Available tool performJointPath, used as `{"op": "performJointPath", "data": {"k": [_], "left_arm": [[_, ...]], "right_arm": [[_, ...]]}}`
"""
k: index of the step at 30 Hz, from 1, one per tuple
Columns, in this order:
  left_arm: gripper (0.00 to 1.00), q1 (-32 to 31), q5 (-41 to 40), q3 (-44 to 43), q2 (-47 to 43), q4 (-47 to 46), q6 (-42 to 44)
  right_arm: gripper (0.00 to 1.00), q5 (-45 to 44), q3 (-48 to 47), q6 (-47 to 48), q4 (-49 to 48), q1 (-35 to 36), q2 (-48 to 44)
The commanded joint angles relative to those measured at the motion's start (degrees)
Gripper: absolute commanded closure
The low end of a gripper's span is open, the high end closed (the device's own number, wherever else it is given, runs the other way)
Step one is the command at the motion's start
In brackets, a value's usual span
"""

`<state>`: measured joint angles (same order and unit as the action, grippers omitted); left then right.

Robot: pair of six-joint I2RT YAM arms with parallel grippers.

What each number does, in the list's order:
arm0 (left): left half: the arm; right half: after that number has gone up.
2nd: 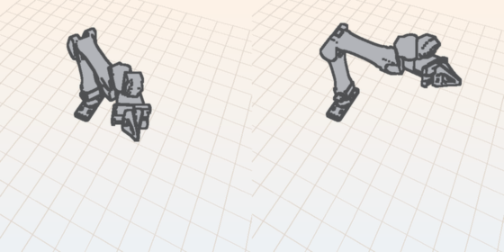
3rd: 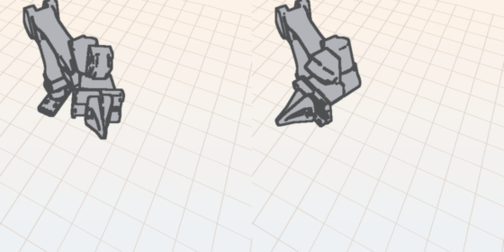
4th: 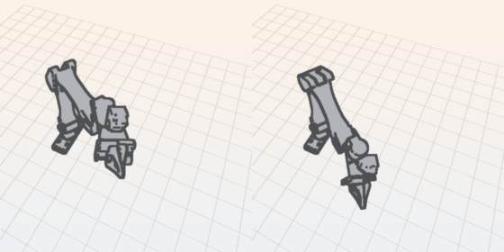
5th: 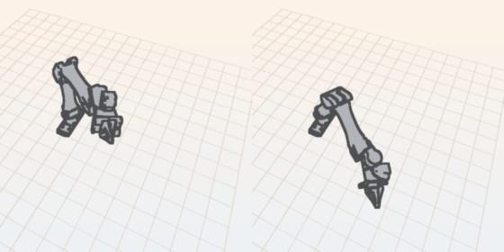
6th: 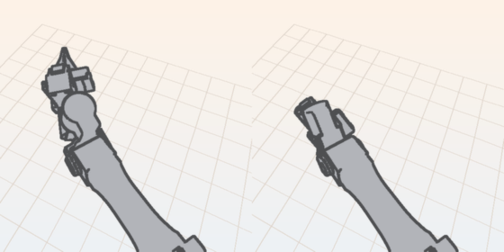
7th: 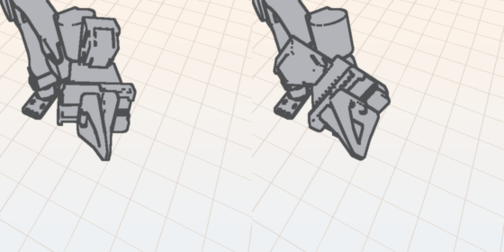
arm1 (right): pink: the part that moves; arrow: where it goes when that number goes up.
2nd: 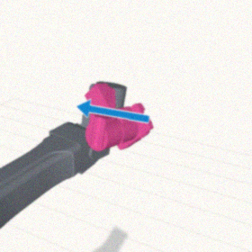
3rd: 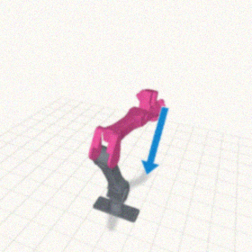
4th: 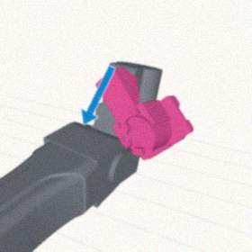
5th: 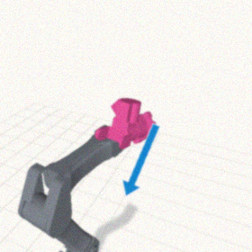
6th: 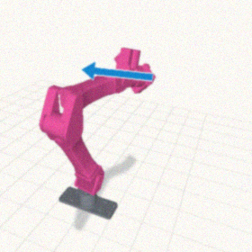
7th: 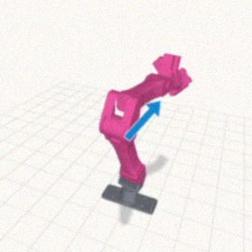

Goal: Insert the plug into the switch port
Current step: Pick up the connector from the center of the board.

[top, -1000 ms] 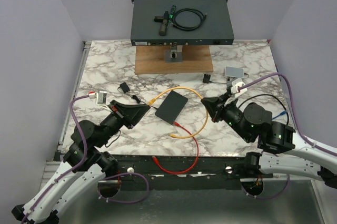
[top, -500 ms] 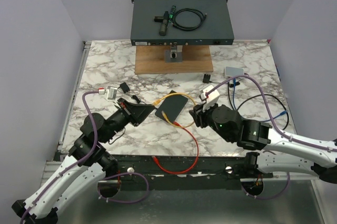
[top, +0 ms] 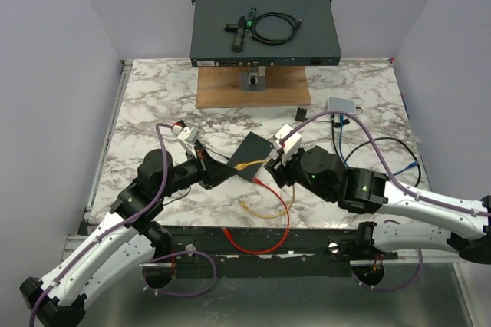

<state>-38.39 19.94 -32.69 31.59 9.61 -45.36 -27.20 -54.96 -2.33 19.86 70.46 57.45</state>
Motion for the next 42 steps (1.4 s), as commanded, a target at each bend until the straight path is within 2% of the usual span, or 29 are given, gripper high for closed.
{"op": "performJointPath", "data": {"k": [1,5,10,15,23,31,42], "left_arm": [[1.00,0.4,8.0,-5.4,2.7,5.9,6.3],[1.00,0.5,10.8,-7.0,4.4,8.8,9.4],[1.00,0.4,16.0,-8.1,6.7,10.3,12.8],[1.00,0.5,17.6,-8.4,7.3,11.9,15.1],[1.00,0.6,19.4,-8.0,7.6,11.3,14.5],[1.00,1.1,20.6,-5.5,8.8,6.9,7.8],[1.00,6.4,28.0,-1.8,8.6,1.1,1.8]], "right_arm": [[0.44,9.2,-2.2,9.9,-0.5,0.4,0.5],[0.44,17.8,-1.2,15.5,-3.5,0.3,0.8],[0.44,31.1,5.2,23.5,-12.1,0.3,-2.0],[0.44,37.7,7.7,27.8,-15.9,0.3,-3.7],[0.51,40.3,9.6,31.8,-18.9,0.4,-2.2],[0.55,37.7,11.5,34.4,-21.2,0.4,-1.6],[0.59,35.1,12.1,35.6,-20.5,1.4,-1.3]]}}
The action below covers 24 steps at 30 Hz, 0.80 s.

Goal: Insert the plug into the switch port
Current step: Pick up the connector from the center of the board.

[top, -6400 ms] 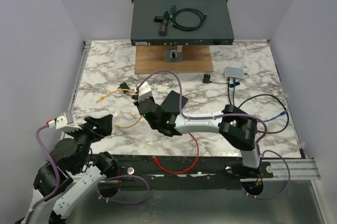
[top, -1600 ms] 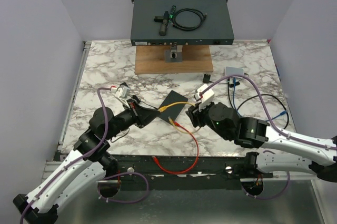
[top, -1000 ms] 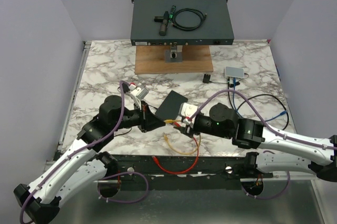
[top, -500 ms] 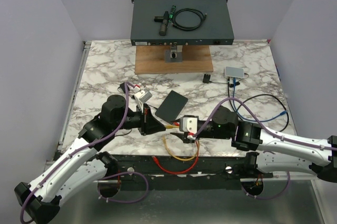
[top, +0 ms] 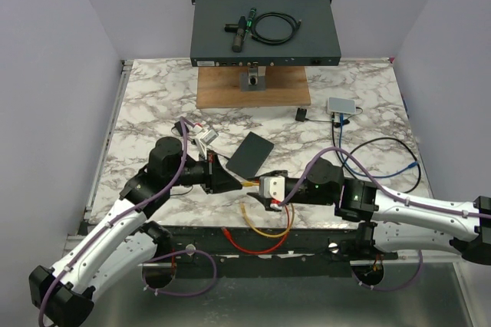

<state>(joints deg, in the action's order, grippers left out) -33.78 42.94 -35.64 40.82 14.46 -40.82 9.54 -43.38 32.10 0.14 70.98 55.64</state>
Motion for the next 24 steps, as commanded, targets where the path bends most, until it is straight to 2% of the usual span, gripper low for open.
{"op": "performJointPath", "data": {"k": [1,17,24], "left_arm": [[1.00,2.1,5.4,1.3,-0.6,-3.9,-3.1],[1.00,4.6,10.4,3.5,-1.4,-7.0,-5.7],[1.00,4.9,10.9,4.1,-1.5,-7.6,-5.9]], "right_arm": [[0.59,-1.8,0.5,1.3,-0.8,0.9,0.7],[0.62,-6.1,1.1,2.9,-3.0,1.9,3.6],[0.68,-6.3,1.2,2.7,-3.3,2.1,2.9]]}}
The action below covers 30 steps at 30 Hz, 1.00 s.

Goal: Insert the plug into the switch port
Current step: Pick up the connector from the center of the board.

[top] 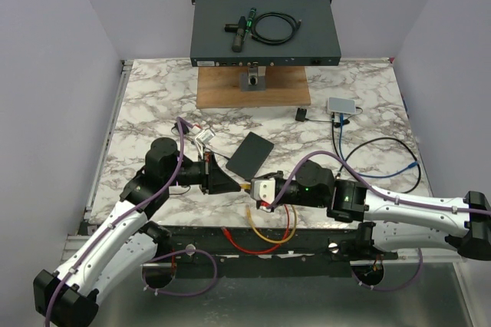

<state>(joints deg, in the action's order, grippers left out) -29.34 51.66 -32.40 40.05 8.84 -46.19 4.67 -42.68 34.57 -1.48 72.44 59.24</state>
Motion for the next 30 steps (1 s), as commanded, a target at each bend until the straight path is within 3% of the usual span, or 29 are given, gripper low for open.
{"op": "performJointPath", "data": {"k": [1,11,22,26,30], "left_arm": [[1.00,0.5,2.2,0.9,-0.7,-2.0,-0.5],[1.00,1.0,2.5,1.1,-1.2,-2.2,-0.9],[1.00,1.2,2.8,1.2,-0.9,-2.5,-1.0],[1.00,1.2,3.1,1.3,-0.6,-3.3,-1.1],[0.66,1.2,3.1,1.8,-0.8,-5.5,-1.8]], "right_arm": [[0.68,-1.4,0.5,0.2,-1.7,0.6,-0.8],[0.72,-1.8,0.6,0.2,-1.6,0.9,-1.2],[0.99,-1.7,-0.1,0.4,-0.7,1.3,-0.8],[0.99,-1.8,-0.5,-0.7,-0.9,1.3,-0.5],[0.99,-3.0,-1.0,-2.7,0.0,1.2,0.1]]}}
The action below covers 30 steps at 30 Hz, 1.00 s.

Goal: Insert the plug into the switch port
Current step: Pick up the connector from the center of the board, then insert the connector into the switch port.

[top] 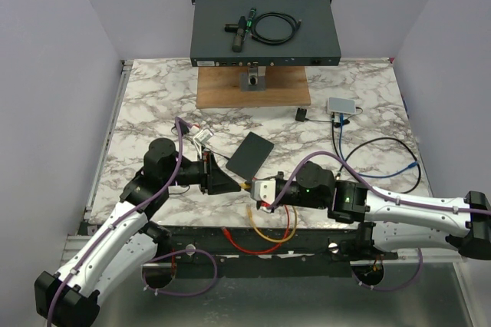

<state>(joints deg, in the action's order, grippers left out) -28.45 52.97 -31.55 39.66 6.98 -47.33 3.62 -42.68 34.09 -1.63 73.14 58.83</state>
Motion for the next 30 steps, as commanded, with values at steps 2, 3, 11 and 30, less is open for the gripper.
{"op": "performJointPath", "data": {"k": [2,3,11,30], "left_arm": [[0.51,0.3,-0.4,0.5,-0.8,-2.3,0.3],[0.48,0.3,-1.6,-0.1,-0.8,-0.9,1.3],[0.35,0.3,-16.0,-6.1,1.9,8.0,8.6],[0.33,0.2,-40.6,-5.3,19.5,-6.7,9.2]], "right_arm": [[0.99,-2.9,-0.9,-3.3,0.4,0.5,0.8],[0.99,-3.4,-0.9,-4.0,0.5,0.6,0.9],[0.99,-20.0,-2.3,-11.1,6.4,0.5,3.7],[0.99,-29.1,2.8,-26.0,7.4,-10.5,9.7]]}}
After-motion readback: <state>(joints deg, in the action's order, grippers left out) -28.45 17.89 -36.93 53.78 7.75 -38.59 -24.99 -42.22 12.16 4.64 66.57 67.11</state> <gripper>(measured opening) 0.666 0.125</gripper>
